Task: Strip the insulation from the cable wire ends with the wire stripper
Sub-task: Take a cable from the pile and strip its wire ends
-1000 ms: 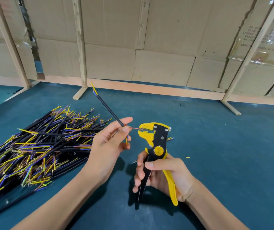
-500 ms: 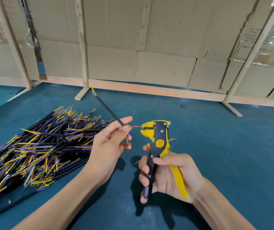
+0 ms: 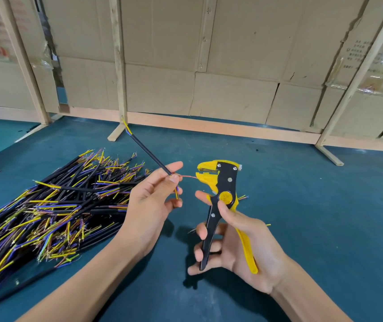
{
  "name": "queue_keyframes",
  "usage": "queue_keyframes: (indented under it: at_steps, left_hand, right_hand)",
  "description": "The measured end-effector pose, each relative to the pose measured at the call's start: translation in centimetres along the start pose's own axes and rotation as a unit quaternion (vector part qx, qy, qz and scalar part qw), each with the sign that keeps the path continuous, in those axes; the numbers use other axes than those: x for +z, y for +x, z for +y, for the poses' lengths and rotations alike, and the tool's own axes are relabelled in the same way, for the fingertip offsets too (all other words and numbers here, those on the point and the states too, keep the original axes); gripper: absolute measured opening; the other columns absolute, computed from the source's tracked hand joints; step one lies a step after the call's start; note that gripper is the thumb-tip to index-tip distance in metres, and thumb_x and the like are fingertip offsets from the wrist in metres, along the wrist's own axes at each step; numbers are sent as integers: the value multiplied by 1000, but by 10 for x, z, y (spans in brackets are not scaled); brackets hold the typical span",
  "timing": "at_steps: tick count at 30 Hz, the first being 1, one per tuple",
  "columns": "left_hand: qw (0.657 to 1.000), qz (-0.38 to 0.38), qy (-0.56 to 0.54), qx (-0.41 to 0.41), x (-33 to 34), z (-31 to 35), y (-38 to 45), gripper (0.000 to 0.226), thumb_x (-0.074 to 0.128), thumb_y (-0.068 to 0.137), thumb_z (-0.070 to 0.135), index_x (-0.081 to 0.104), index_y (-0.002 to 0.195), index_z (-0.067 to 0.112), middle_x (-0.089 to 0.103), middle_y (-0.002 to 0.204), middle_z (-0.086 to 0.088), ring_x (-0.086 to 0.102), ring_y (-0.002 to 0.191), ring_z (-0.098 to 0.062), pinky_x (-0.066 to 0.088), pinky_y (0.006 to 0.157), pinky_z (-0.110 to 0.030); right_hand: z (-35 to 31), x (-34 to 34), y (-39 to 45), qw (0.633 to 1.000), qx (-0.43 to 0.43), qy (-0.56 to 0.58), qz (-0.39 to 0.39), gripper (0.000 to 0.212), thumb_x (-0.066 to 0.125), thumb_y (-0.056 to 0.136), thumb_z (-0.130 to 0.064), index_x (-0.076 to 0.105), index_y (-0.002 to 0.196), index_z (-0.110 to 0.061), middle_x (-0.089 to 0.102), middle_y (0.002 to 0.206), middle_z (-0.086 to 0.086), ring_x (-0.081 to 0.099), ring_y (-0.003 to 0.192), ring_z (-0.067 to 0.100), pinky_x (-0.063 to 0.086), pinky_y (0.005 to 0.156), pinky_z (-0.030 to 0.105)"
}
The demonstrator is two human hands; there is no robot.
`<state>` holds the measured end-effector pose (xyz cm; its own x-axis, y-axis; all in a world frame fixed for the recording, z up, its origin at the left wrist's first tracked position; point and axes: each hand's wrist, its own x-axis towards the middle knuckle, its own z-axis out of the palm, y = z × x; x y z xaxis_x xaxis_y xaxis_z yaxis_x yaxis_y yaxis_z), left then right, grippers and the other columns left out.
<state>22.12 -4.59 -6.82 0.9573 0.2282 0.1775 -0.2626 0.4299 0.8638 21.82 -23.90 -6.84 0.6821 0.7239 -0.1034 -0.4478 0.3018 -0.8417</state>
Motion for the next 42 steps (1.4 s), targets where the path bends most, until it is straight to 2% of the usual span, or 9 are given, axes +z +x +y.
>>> queue_keyframes:
  at_steps: [4, 6, 12, 16, 19, 23, 28, 33, 42]
  left_hand:
    - [1000, -9, -19, 6, -1, 3, 1, 20, 64, 88, 13, 77, 103, 12, 64, 95, 2, 50, 72, -15, 44, 63, -29]
    - [1000, -5, -26, 7, -1, 4, 1, 17, 63, 91, 10, 77, 100, 12, 66, 101, 2, 51, 72, -15, 44, 63, -31]
    - [999, -8, -48, 3, -1, 7, 0, 18, 60, 94, 7, 77, 97, 12, 67, 106, -2, 49, 72, -15, 42, 62, -31]
    - [995, -13, -97, -33, 1, 7, -1, 27, 59, 95, 9, 69, 120, 5, 61, 94, -1, 50, 72, -14, 42, 63, -30]
    - [989, -39, -131, -52, 0, 9, -2, 32, 62, 93, 12, 68, 124, 6, 60, 92, 2, 52, 73, -13, 45, 63, -29]
    - [995, -67, -71, -31, 5, 7, -6, 27, 62, 92, 11, 72, 116, 6, 63, 93, 0, 51, 75, -15, 43, 63, -29]
    - [998, -47, -29, -12, 11, 4, -10, 23, 62, 92, 12, 75, 110, 9, 63, 91, -2, 51, 75, -14, 43, 61, -29]
    - [1000, -22, -21, 0, 10, 4, -9, 18, 62, 93, 9, 75, 104, 6, 65, 106, 0, 50, 75, -16, 43, 61, -29]
    - [999, -42, -5, 3, 10, 5, -10, 28, 67, 85, 17, 76, 112, 13, 63, 91, -3, 51, 74, -14, 43, 63, -31]
  right_hand:
    - [-2, -2, 0, 1000, -12, -16, 0, 48, 67, 94, -27, 59, 134, -2, 57, 90, 18, 61, 75, 39, 51, 78, 59]
    - [-2, -4, 0, 999, 1, -33, -9, 45, 66, 94, -24, 59, 128, 4, 58, 90, 21, 61, 75, 39, 52, 76, 58]
    - [-1, -7, 1, 997, 10, -60, -39, 39, 66, 94, -22, 60, 126, 0, 61, 93, 24, 63, 78, 39, 52, 79, 58]
    - [0, -9, 2, 998, 7, -43, -49, 42, 69, 94, -22, 58, 128, -1, 60, 92, 23, 62, 80, 39, 51, 80, 59]
    - [0, -10, 3, 998, 8, -41, -54, 40, 68, 95, -21, 58, 129, -2, 60, 92, 22, 62, 80, 39, 51, 80, 59]
    - [0, -11, 4, 998, 4, -41, -54, 38, 68, 94, -20, 59, 127, -3, 61, 91, 22, 62, 80, 39, 51, 81, 60]
    - [1, -11, 3, 997, 0, -54, -60, 35, 67, 95, -20, 59, 125, -4, 60, 91, 21, 62, 81, 39, 51, 82, 61]
    - [1, -12, 3, 996, -5, -57, -64, 32, 66, 95, -19, 59, 122, -5, 59, 89, 20, 62, 80, 39, 51, 83, 61]
    - [1, -11, 4, 996, 1, -59, -64, 11, 59, 95, -12, 57, 105, -7, 56, 85, 20, 62, 79, 39, 50, 83, 59]
